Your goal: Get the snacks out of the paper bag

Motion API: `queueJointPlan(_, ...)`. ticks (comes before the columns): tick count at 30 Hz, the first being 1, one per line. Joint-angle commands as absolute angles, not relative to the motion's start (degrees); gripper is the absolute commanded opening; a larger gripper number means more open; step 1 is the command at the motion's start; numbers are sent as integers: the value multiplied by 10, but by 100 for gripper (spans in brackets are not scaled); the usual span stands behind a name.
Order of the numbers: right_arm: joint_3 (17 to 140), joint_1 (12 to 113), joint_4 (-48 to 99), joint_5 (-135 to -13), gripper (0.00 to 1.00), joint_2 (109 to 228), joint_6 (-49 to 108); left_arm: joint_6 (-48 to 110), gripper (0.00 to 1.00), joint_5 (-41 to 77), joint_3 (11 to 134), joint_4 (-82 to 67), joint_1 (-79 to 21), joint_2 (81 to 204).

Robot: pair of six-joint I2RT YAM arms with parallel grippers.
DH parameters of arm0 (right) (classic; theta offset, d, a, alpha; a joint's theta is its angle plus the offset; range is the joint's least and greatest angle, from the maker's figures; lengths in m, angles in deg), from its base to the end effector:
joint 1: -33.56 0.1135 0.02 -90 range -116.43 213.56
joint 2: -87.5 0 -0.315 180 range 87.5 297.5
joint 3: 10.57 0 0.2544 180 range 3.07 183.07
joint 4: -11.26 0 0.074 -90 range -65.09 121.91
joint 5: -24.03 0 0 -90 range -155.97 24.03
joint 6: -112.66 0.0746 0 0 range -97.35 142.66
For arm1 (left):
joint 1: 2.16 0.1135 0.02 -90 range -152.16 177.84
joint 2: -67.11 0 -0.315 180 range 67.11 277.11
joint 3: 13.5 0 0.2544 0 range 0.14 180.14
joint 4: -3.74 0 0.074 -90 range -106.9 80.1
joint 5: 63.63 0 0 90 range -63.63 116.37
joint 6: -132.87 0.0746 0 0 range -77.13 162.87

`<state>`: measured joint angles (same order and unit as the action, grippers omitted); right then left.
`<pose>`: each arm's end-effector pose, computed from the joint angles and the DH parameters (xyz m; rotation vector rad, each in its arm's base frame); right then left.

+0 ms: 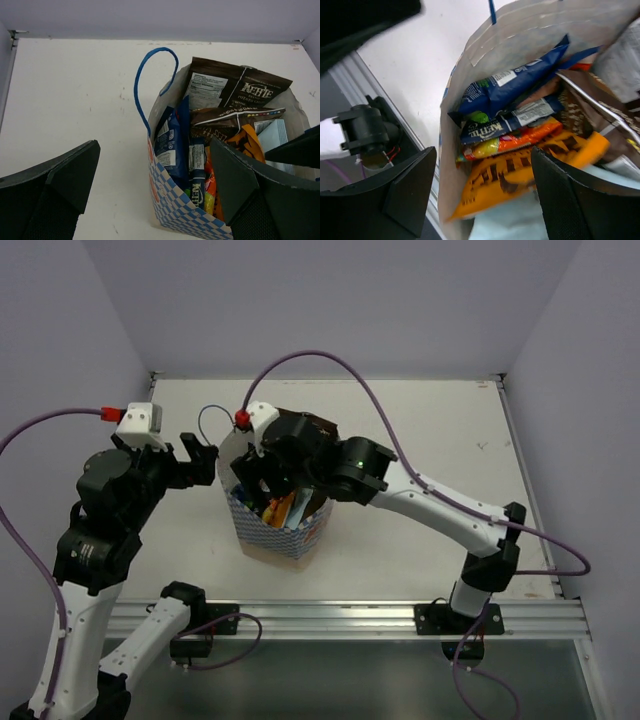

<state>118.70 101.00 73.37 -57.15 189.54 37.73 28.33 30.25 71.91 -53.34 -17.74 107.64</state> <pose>0.1767 0.3956 0.4535 -0.9094 2.0542 0.6424 0.1034 -0.0236 0.4663 -0.0327 1.7940 -0.3174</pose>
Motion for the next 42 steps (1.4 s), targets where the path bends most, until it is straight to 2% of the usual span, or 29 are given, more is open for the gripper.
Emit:
queueJointPlan(1, 1159, 1007, 720, -536, 80, 1782, 374, 251, 100, 268, 702, -530, -181, 1114)
queueJointPlan(4, 1118, 1007, 716, -523, 81, 1736, 380, 242, 100, 250, 680, -523, -181, 1148)
queueJointPlan(9, 1030, 1007, 677, -514, 82, 1624, 391, 236, 99, 285, 645, -484, -181, 1194)
queueJointPlan(13, 949, 1007, 650, -529, 82, 1558, 401, 243, 90, 322, 617, -433, -180, 1232)
queueJointPlan(16, 905, 1007, 632, -529, 82, 1521, 404, 256, 76, 328, 605, -395, -180, 1252)
queueJointPlan(17, 896, 1007, 627, -527, 82, 1514, 404, 260, 64, 325, 603, -386, -180, 1257)
queueJointPlan(19, 878, 1007, 624, -520, 82, 1501, 403, 272, 49, 323, 608, -371, -180, 1272)
queueJointPlan(20, 874, 1007, 623, -519, 82, 1498, 404, 283, 32, 321, 611, -364, -180, 1277)
queueJointPlan(22, 863, 1008, 617, -516, 82, 1493, 403, 296, 16, 322, 626, -362, -180, 1289)
queueJointPlan(23, 860, 1007, 606, -516, 82, 1492, 401, 304, 3, 324, 632, -361, -180, 1292)
queueJointPlan(24, 857, 1007, 599, -515, 82, 1493, 397, 321, 0, 327, 648, -360, -180, 1297)
queueJointPlan(25, 851, 1007, 593, -514, 75, 1494, 394, 333, 0, 333, 658, -361, -180, 1299)
queueJointPlan(27, 842, 1007, 560, -515, 69, 1494, 384, 370, 0, 354, 678, -358, -180, 1299)
queueJointPlan(28, 831, 1007, 545, -516, 70, 1495, 383, 384, 0, 359, 696, -355, -180, 1296)
queueJointPlan(32, 823, 1006, 470, -536, 83, 1507, 380, 454, 0, 360, 736, -335, -180, 1283)
queueJointPlan(38, 886, 1005, 468, -548, 83, 1577, 322, 514, 0, 308, 763, -308, -181, 1273)
queueJointPlan(42, 900, 1000, 455, -553, 78, 1637, 296, 523, 0, 264, 742, -311, -182, 1259)
